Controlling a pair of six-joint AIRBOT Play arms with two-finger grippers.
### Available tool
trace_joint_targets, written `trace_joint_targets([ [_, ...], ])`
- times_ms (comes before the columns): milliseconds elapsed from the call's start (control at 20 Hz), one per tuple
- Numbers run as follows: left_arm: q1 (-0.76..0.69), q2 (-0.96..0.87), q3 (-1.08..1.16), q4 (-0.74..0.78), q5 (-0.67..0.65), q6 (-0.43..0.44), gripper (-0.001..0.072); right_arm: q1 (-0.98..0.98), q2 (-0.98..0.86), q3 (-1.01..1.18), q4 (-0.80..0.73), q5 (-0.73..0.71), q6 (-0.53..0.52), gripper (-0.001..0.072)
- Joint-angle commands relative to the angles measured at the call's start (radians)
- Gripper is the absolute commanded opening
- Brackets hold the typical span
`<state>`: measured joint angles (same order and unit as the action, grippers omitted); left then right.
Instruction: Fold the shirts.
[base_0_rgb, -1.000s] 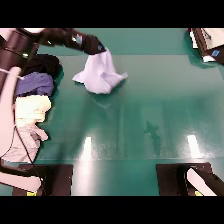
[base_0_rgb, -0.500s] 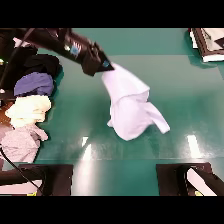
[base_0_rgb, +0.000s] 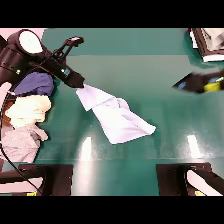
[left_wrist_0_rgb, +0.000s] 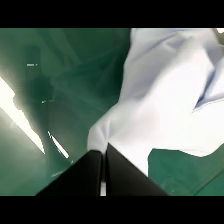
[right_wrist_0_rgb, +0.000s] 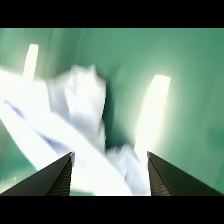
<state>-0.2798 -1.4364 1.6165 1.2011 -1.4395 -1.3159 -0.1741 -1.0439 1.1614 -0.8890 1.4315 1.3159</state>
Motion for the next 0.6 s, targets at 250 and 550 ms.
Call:
trace_joint_targets([
  [250,0.041,0.001,-0.031,-0.004,0.011,-0.020,0.0024,0.264,-0.241,-0.303,0.007,-0.194,-0.109,0.0525],
  [550,0.042,0.001,-0.031,-0.004,0.011,-0.019,0.0024,0.376,-0.322,-0.239,0.007,-0.188,-0.113,0.0506],
])
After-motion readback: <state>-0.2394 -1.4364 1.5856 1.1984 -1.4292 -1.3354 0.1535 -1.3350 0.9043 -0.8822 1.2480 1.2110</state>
